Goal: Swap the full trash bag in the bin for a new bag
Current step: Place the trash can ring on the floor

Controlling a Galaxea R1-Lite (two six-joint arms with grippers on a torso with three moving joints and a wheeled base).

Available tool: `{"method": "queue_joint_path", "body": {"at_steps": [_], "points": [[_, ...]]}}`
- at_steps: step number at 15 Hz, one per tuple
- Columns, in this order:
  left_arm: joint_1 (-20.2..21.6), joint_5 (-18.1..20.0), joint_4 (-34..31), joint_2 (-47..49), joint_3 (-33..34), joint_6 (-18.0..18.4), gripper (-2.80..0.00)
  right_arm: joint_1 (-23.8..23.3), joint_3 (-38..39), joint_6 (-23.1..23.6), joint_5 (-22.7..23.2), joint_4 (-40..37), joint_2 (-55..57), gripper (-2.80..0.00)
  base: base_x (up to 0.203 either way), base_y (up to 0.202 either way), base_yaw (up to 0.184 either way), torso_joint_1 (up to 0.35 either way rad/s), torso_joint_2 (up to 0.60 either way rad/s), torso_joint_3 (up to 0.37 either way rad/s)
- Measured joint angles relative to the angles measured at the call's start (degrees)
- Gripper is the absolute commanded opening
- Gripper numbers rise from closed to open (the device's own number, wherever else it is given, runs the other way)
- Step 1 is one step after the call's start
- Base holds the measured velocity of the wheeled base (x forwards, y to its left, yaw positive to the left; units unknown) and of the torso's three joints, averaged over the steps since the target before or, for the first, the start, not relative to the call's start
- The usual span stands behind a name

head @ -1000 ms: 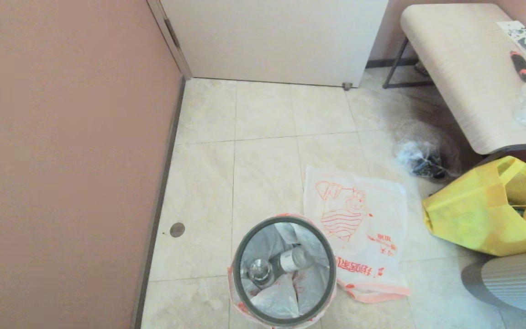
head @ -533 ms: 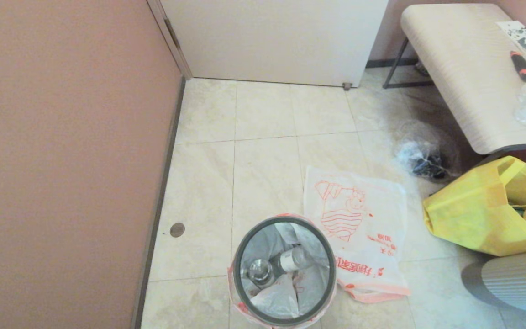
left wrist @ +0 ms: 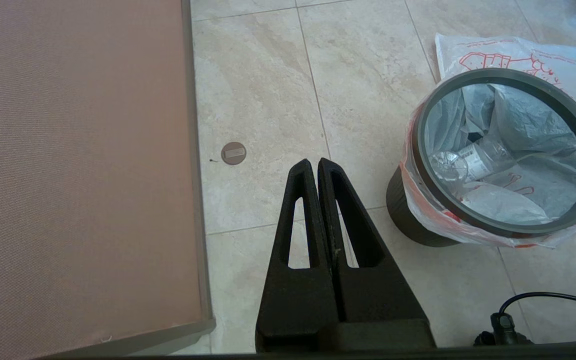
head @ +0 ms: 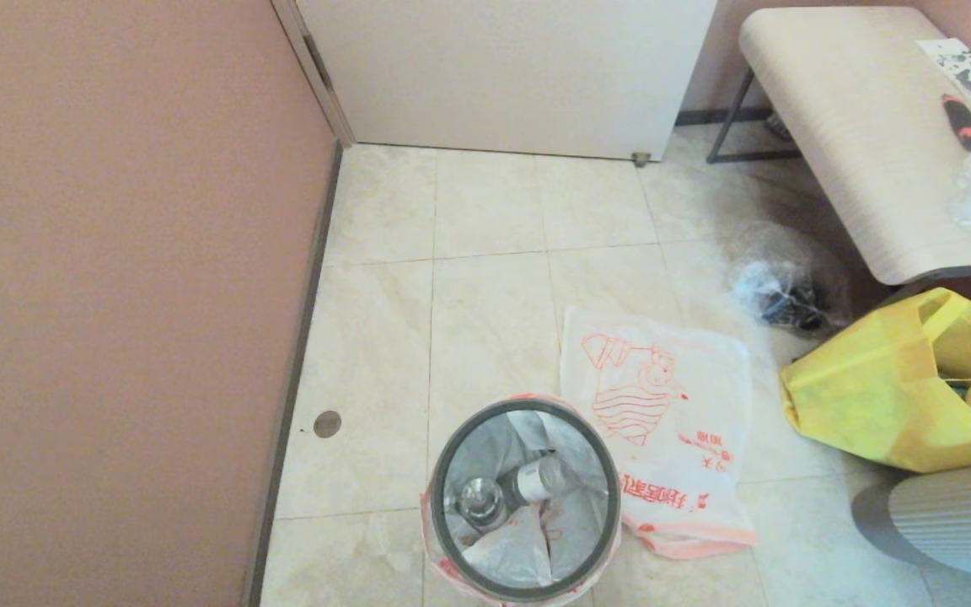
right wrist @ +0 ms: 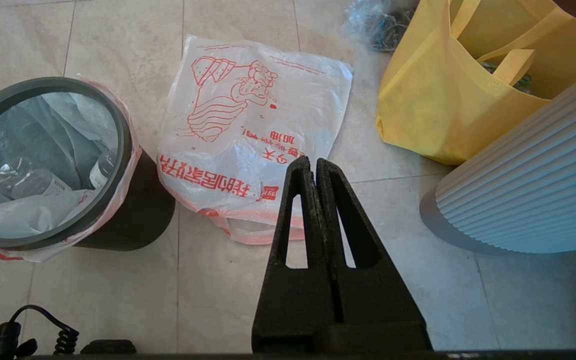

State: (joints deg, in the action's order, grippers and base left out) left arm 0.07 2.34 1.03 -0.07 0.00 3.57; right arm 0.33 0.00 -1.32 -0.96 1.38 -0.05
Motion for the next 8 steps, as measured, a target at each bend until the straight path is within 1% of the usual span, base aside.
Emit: {"method": "queue_joint_path", "body": {"at_steps": [8], "points": [[0.00, 0.11, -0.02, 0.00, 0.00, 0.58, -2.80, 0.00, 0.00, 0.00, 0.00, 0.00, 0.00, -2.80, 0.000, 0.000, 0.000, 0.000, 0.00, 0.000]]}}
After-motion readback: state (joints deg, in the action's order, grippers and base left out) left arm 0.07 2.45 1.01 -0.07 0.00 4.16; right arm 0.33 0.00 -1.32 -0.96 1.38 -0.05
